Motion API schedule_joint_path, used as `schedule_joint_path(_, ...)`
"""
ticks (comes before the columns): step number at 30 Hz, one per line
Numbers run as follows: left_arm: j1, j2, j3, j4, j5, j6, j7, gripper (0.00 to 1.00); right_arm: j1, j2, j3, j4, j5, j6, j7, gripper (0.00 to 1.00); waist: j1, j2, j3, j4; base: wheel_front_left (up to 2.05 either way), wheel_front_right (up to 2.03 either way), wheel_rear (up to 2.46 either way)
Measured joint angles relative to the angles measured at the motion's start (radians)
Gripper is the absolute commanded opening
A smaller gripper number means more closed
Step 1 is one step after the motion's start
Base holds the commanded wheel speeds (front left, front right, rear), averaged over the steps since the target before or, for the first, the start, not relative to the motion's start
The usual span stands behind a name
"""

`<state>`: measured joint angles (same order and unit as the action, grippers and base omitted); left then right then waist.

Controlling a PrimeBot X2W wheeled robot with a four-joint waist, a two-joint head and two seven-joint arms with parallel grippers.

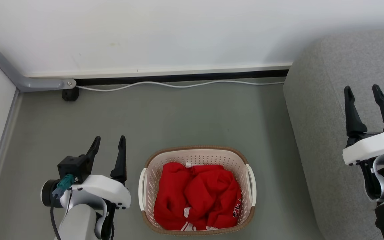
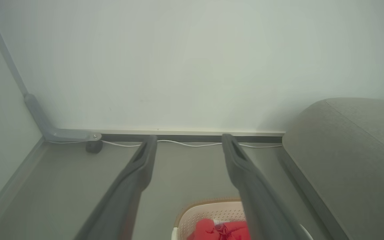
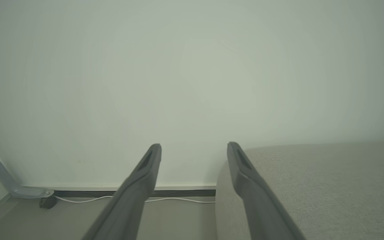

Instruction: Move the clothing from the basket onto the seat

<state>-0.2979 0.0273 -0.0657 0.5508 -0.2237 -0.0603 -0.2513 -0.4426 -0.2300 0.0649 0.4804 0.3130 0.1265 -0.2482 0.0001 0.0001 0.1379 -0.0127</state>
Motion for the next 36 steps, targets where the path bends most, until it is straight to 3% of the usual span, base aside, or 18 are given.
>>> schedule_joint_path(13,-0.094,0.004,-0.212,-0.023,-0.161,0.091,0.0,1.0,-0.103,-0.056,-0.015,-0.183,0.033,0.0,-0.002,1.0,0.0,0.0,0.233,-0.007,0.0,0.0,0.0)
schedule_joint_path(21,-0.195,0.009,-0.41,-0.014,-0.283,0.13,0.0,1.0,-0.185,-0.098,-0.015,-0.263,0.053,0.0,-0.003,1.0,0.0,-0.0001,0.423,-0.02,0.0,0.0,0.0)
schedule_joint_path(28,-0.296,0.013,-0.558,0.06,-0.344,0.154,0.0,1.0,-0.248,-0.115,0.007,-0.304,0.063,0.0,-0.007,1.0,0.0,-0.0001,0.549,-0.034,0.0,0.0,0.0)
schedule_joint_path(36,-0.427,0.013,-0.663,0.222,-0.42,0.245,0.0,1.0,-0.284,-0.119,0.031,-0.339,0.076,0.0,-0.008,1.0,0.0,0.0,0.641,-0.052,0.0,0.0,0.0)
